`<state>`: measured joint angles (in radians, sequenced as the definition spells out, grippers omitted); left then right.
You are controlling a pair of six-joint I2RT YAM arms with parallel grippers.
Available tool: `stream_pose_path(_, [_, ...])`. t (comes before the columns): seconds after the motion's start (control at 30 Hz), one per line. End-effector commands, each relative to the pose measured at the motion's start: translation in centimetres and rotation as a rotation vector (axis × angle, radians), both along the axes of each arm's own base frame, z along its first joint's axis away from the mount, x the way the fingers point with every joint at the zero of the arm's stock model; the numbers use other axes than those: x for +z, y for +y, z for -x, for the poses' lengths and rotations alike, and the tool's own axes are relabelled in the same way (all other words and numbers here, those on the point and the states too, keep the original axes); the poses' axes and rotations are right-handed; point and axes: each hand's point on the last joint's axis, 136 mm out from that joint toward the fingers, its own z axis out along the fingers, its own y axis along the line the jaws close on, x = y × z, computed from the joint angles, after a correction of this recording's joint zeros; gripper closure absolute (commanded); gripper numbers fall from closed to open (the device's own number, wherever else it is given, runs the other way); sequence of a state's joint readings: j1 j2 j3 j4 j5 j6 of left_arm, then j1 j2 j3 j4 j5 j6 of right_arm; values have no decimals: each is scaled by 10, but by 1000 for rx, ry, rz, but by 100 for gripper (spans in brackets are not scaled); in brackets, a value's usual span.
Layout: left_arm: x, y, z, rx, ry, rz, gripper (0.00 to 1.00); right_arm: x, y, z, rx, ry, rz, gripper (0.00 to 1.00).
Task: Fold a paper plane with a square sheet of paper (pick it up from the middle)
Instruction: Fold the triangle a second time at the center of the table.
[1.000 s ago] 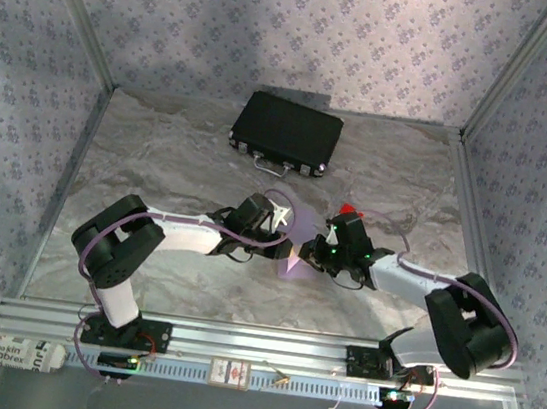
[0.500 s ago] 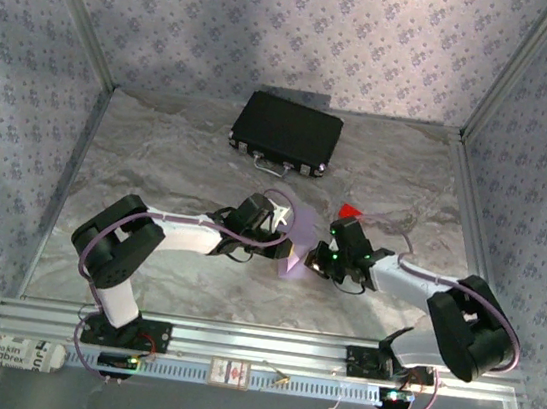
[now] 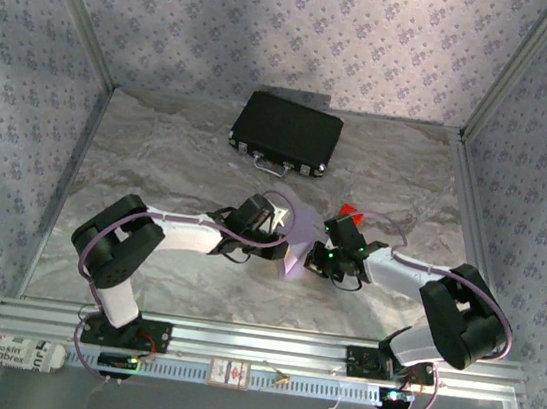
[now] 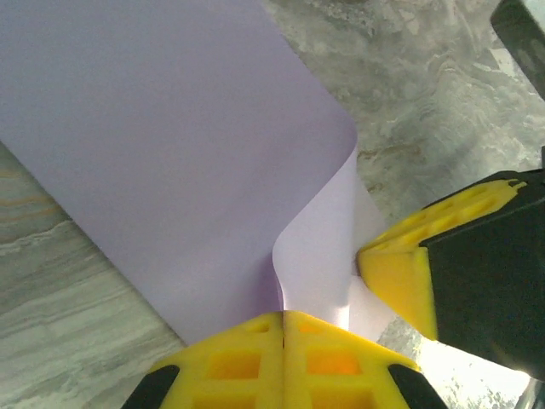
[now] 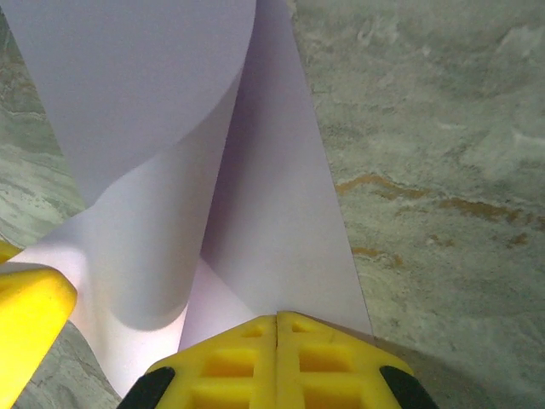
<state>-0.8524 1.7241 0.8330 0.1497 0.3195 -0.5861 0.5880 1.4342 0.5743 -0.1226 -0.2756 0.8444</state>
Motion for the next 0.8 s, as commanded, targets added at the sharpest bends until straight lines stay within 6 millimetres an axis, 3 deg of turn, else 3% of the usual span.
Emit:
stream_pose_path(0.0, [0, 0, -9, 1, -31, -34, 99, -13, -13, 10, 10, 44, 78, 95])
stream_pose_path(0.77, [-13, 4, -17, -7, -58, -119, 98, -10, -10, 10, 23, 43, 70, 95])
